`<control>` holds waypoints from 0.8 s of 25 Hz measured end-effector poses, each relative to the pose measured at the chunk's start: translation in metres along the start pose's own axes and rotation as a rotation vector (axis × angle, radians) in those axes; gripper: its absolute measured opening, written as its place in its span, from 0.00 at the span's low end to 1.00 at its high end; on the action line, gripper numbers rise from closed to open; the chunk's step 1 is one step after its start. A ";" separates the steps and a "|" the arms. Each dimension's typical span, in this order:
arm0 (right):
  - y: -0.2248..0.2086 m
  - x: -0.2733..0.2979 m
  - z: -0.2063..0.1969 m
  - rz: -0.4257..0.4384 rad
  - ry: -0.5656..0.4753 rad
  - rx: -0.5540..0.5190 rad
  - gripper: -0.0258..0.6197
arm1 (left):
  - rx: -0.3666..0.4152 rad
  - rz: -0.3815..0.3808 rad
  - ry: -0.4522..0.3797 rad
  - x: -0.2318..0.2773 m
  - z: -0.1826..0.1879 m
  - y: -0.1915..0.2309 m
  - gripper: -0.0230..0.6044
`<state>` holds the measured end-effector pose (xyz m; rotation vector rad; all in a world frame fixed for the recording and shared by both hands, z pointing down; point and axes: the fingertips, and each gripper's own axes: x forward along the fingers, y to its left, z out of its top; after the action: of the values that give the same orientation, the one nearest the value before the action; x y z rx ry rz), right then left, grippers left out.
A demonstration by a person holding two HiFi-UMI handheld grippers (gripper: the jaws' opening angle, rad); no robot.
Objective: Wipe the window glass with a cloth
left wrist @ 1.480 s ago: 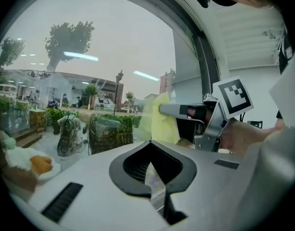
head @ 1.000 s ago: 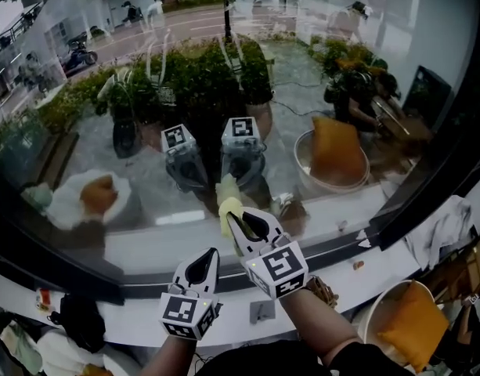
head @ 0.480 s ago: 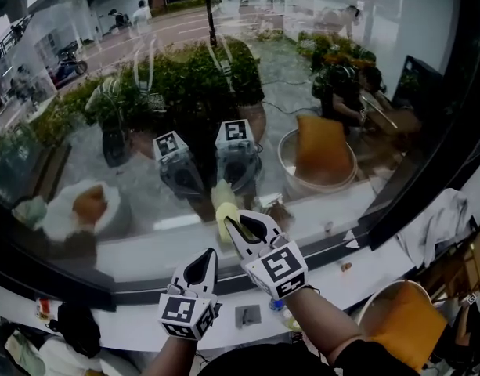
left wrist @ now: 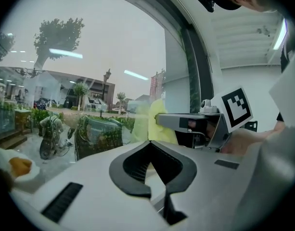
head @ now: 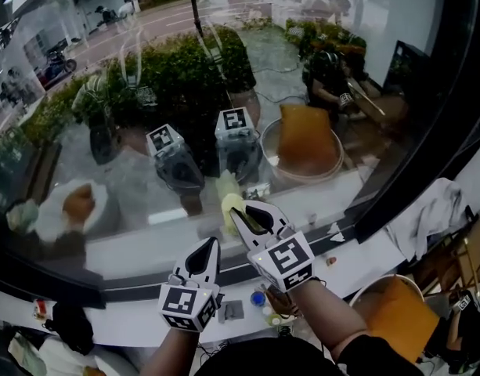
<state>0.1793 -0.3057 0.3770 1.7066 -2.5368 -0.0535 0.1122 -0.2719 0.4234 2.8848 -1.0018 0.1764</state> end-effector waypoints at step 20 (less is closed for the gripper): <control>-0.135 -0.086 -0.026 -0.112 0.038 0.014 0.13 | 0.005 -0.045 -0.004 0.082 0.012 -0.090 0.05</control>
<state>0.3389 -0.2765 0.3884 1.8358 -2.4183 -0.0103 0.2330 -0.2535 0.4193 2.9103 -0.9378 0.1699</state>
